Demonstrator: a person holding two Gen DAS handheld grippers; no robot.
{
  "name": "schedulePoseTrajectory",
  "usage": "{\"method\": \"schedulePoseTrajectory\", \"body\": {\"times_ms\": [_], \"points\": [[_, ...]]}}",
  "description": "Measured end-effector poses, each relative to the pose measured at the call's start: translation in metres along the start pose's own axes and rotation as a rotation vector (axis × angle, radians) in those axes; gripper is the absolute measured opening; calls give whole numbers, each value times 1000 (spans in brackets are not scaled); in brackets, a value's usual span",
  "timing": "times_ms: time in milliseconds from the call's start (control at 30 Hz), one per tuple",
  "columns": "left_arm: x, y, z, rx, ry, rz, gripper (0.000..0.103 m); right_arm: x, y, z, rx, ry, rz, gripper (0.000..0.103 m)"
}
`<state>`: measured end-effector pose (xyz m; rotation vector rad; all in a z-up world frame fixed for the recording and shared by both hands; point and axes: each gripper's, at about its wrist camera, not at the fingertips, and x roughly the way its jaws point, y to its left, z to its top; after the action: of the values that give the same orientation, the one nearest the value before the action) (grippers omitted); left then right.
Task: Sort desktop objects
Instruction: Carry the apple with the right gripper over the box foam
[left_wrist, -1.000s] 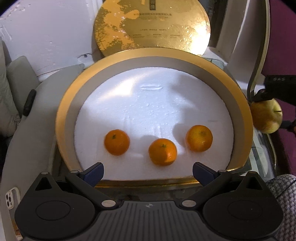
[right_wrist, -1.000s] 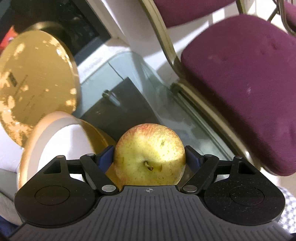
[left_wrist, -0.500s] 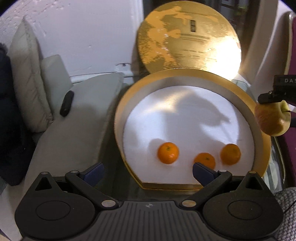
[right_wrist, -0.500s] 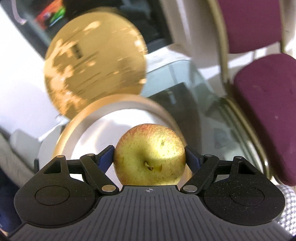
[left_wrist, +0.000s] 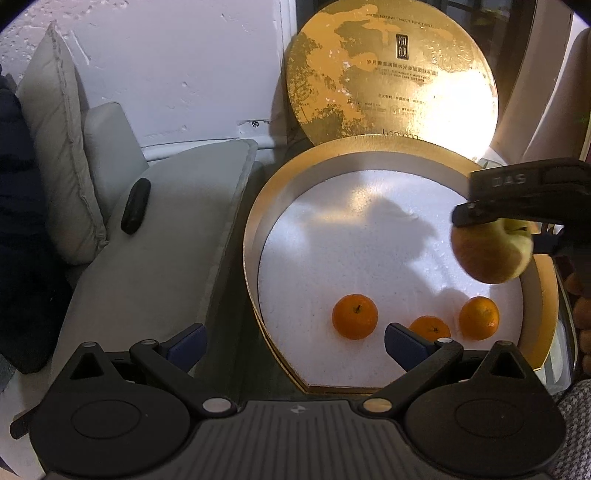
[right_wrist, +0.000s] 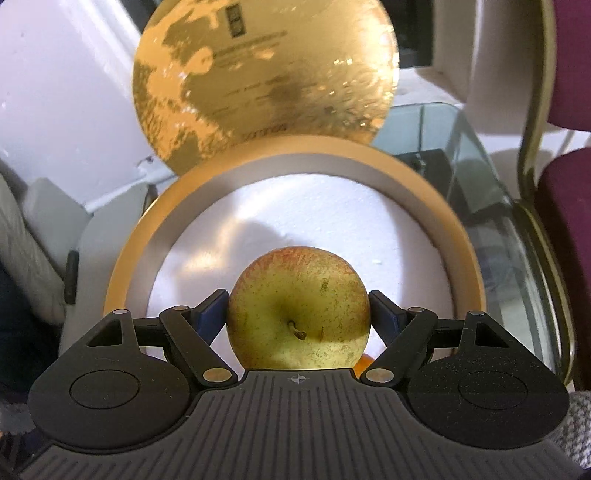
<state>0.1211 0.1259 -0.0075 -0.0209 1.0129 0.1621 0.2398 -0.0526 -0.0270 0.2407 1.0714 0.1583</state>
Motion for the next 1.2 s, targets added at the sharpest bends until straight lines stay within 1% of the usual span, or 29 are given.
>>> {"method": "schedulePoseTrajectory", "body": {"times_ms": [233,367,500,600,800,1100,1200], "points": [[11,0,-1,0,35,6,102,43,17,-10,-85,93,-19,81],[14,-1,-1,-2,49,13,102,61,25,-14,-114,122,-27,81],[16,-1,-1,-3,62,22,102,71,34,-16,-163,120,-42,81],[17,-1,-1,0,71,29,102,78,37,-15,-174,121,-43,81],[18,-4,-2,11,81,38,102,83,40,-13,-200,93,-57,81],[13,-10,-4,23,79,35,102,85,37,-13,-193,127,-46,83],[10,-11,-5,23,73,37,102,85,36,-14,-199,131,-52,85]]}}
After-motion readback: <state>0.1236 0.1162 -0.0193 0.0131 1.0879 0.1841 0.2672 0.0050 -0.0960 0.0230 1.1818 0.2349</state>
